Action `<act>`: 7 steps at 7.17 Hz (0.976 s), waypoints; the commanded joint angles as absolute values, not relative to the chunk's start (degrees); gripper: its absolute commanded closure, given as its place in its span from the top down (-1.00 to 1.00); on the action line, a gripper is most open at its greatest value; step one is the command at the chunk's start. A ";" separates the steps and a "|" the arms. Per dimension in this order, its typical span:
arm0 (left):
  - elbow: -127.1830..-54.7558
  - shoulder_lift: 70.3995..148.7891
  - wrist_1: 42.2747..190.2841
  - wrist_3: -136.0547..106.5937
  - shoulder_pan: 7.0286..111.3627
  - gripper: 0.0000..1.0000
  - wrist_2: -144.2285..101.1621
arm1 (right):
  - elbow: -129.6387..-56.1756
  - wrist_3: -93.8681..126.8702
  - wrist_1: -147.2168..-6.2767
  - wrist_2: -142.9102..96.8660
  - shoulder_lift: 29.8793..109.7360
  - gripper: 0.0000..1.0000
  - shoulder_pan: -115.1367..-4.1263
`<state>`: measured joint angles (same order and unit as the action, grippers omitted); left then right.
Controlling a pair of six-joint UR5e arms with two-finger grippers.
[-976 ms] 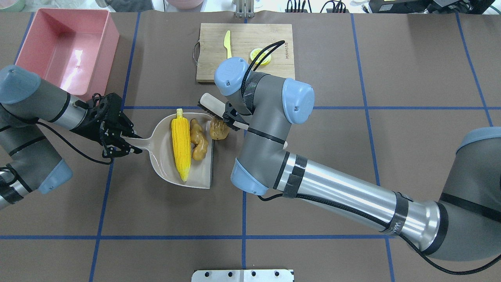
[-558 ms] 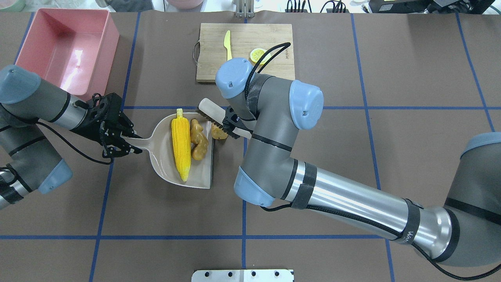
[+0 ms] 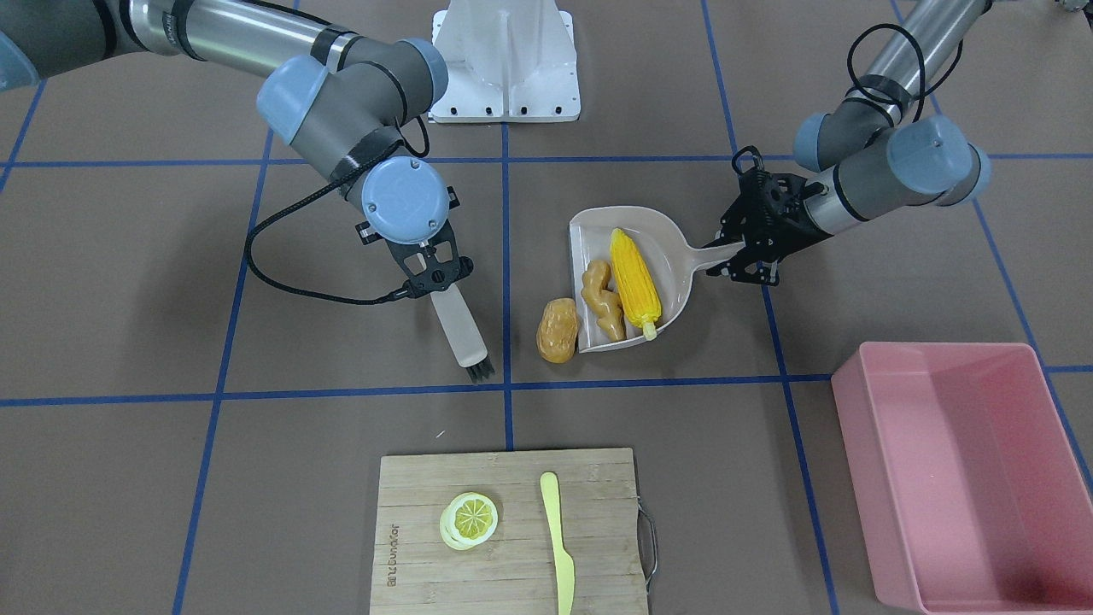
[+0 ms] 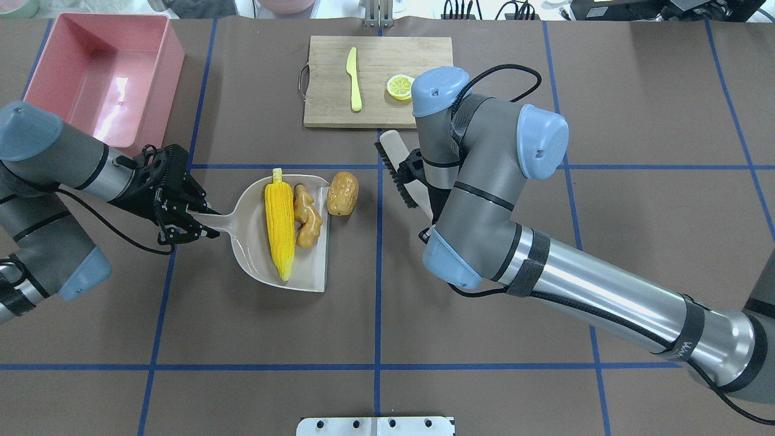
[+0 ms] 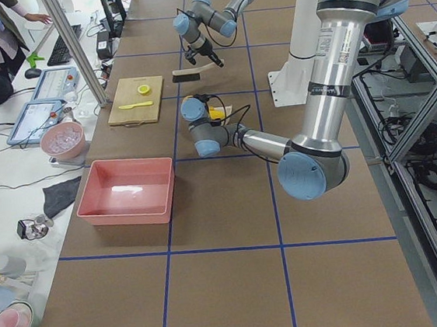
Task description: Sweep and dump trash into bin
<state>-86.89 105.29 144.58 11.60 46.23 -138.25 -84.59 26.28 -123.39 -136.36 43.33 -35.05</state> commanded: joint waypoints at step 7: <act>-86.92 105.38 144.58 11.60 46.23 -1.00 -138.25 | -70.69 46.40 -115.67 -144.14 31.93 -1.00 -27.96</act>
